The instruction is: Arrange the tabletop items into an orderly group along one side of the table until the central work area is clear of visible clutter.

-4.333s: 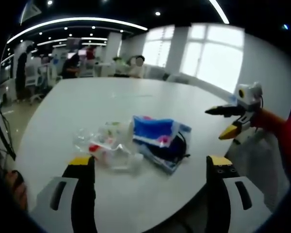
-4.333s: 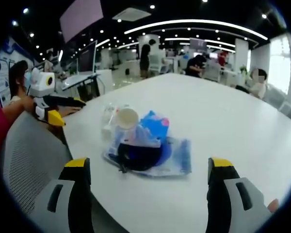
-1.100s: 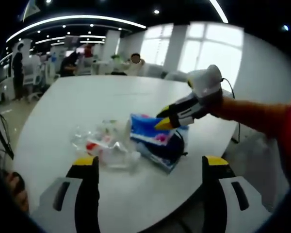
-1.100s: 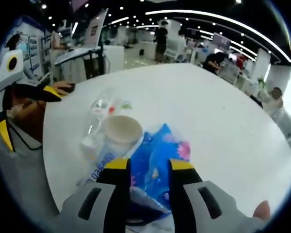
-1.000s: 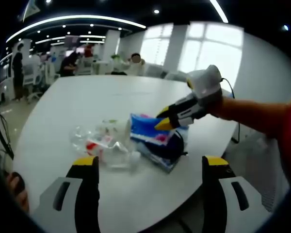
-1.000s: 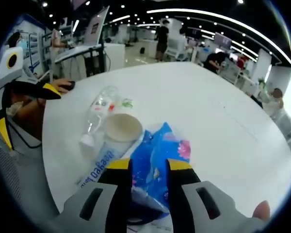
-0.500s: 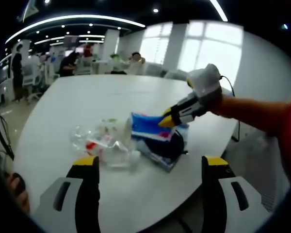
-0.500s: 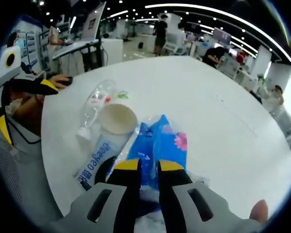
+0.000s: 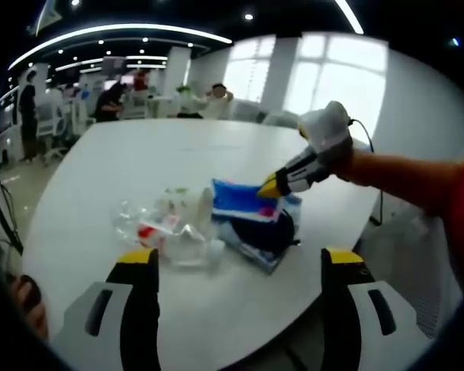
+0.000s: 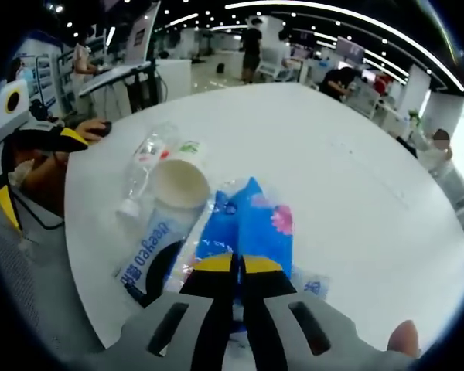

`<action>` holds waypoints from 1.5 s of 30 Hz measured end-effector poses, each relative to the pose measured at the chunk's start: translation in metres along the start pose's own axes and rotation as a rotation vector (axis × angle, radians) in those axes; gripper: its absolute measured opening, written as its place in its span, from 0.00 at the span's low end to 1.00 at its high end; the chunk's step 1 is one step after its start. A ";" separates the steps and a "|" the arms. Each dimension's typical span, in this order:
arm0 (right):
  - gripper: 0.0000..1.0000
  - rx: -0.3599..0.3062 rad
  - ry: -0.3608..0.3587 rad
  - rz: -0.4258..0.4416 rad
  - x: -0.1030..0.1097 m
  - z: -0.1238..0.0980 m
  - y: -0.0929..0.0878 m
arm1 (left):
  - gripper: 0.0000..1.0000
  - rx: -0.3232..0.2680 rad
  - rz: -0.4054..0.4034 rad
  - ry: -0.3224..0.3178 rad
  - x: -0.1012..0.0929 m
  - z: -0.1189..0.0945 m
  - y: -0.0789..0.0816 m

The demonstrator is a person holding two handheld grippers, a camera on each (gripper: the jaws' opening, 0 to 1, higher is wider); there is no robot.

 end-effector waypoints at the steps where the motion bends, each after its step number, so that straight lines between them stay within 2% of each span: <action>1: 0.02 -0.001 0.003 0.001 -0.001 0.000 0.000 | 0.83 0.000 0.000 0.000 0.000 0.000 0.000; 8: 0.01 -0.013 0.020 -0.029 -0.004 -0.003 0.003 | 0.83 -0.002 -0.002 0.000 0.000 0.000 0.000; 31: 0.01 -0.028 0.033 -0.140 -0.038 -0.031 -0.003 | 0.83 0.005 0.004 0.001 0.000 0.000 0.000; 39: 0.01 -0.046 0.038 -0.152 -0.055 -0.046 -0.004 | 0.83 0.027 0.029 0.030 0.003 -0.001 -0.001; 45: 0.01 -0.056 0.041 -0.156 -0.064 -0.060 -0.003 | 0.84 0.019 0.051 0.037 -0.001 -0.003 0.008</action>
Point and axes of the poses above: the point that each gripper's makers call its tool centre point, and the gripper's own axes: z roughly forward along the fingers, x roughly to its left, y roughly out of its top, the point moved 3 cm from there along -z, roughly backward along the fingers, and after that the axes turned 5 degrees about z, right-handed, at the moved point
